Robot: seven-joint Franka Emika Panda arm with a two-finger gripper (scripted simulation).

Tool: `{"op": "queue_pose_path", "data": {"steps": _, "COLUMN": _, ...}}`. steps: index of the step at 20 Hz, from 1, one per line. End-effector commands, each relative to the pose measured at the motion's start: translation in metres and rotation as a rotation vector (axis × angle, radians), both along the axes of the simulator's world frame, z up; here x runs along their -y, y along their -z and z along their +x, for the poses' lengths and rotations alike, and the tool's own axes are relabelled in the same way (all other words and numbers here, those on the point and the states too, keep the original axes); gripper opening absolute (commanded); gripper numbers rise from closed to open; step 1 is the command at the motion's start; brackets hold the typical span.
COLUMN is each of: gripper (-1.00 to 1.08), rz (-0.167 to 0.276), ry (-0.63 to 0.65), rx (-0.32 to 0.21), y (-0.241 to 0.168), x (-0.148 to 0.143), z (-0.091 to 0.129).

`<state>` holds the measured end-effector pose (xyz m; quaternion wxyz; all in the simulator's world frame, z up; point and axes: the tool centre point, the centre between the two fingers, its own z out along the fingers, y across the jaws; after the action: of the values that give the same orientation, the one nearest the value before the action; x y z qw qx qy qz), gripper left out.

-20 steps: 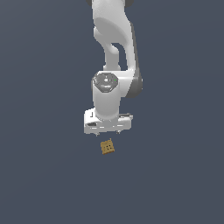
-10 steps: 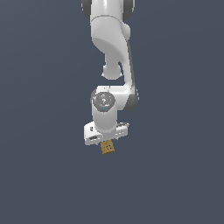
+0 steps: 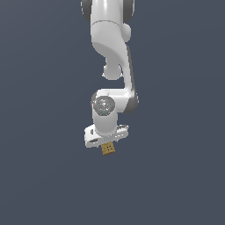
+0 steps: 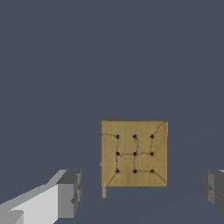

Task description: Pick up the object and move it to a goal position.

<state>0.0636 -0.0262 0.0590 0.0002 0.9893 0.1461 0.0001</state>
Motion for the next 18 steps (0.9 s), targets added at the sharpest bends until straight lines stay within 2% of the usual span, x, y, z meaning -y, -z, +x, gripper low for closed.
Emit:
{"op": "queue_pose_path", "data": {"steps": 1, "gripper": 1.0, "rz": 0.0, "ry": 0.0, "rx": -0.001, "y": 0.006, "x": 0.0, "z": 0.0}}
{"op": "queue_pose_path", "data": {"steps": 8, "gripper": 1.0, "rz": 0.0, "ry": -0.003, "rx": 0.0, "y": 0.041, "x": 0.0, "z": -0.001}}
{"op": "queue_pose_path", "data": {"steps": 14, "gripper": 1.0, "rz": 0.0, "ry": -0.004, "rx": 0.0, "y": 0.048, "x": 0.0, "z": 0.0}}
{"op": "queue_pose_path", "data": {"steps": 15, "gripper": -1.0, "rz": 0.0, "ry": -0.004, "rx": 0.0, "y": 0.048, "x": 0.0, "z": 0.0}}
{"op": "queue_pose_path", "data": {"steps": 18, "gripper": -1.0, "rz": 0.0, "ry": -0.004, "rx": 0.0, "y": 0.048, "x": 0.0, "z": 0.0}}
